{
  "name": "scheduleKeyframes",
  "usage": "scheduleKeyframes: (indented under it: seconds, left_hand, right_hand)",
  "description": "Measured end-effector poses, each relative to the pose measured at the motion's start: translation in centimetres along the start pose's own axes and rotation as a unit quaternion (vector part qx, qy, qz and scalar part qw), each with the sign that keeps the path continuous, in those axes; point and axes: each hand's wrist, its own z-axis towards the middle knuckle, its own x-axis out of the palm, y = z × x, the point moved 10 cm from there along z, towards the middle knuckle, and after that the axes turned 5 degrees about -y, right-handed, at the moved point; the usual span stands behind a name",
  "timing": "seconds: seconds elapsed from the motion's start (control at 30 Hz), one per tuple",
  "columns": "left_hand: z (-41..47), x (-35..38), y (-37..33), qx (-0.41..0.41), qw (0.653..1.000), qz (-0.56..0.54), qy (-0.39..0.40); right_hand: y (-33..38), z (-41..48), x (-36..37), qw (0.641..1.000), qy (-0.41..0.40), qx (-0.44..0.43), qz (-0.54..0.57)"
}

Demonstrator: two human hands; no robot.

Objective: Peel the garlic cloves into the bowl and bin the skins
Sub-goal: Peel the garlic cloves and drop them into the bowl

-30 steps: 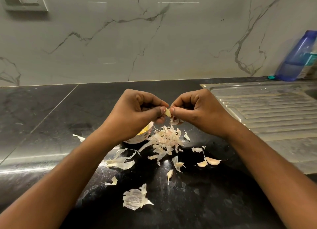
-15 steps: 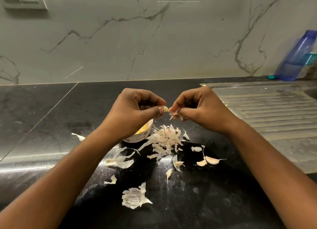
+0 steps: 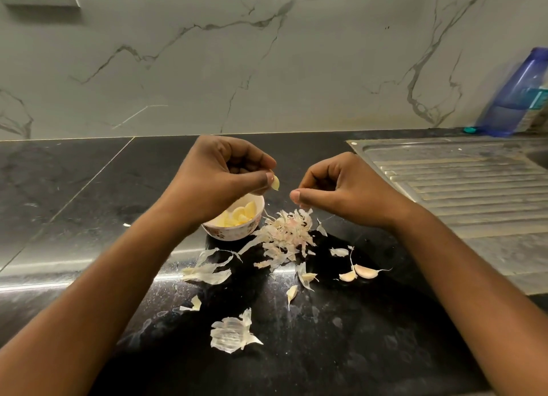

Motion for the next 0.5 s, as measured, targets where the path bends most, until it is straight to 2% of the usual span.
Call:
scheduleKeyframes:
  seconds: [0.1,0.3,0.5]
  left_hand:
    - [0.2,-0.9,0.2,-0.027,1.000,0.001,0.011]
    - [0.4,-2.5,0.9,-0.081,0.996,0.020,0.035]
    - [0.0,-2.8,2.8,-0.134,0.979,0.133,0.077]
  right_hand:
    - [-0.3,-0.1,0.3,0.999,0.012,0.016,0.033]
    - [-0.4,-0.2,0.2,0.999,0.025,0.032,0.033]
    - [-0.7,-0.6,0.4,0.995,0.068,0.048,0.059]
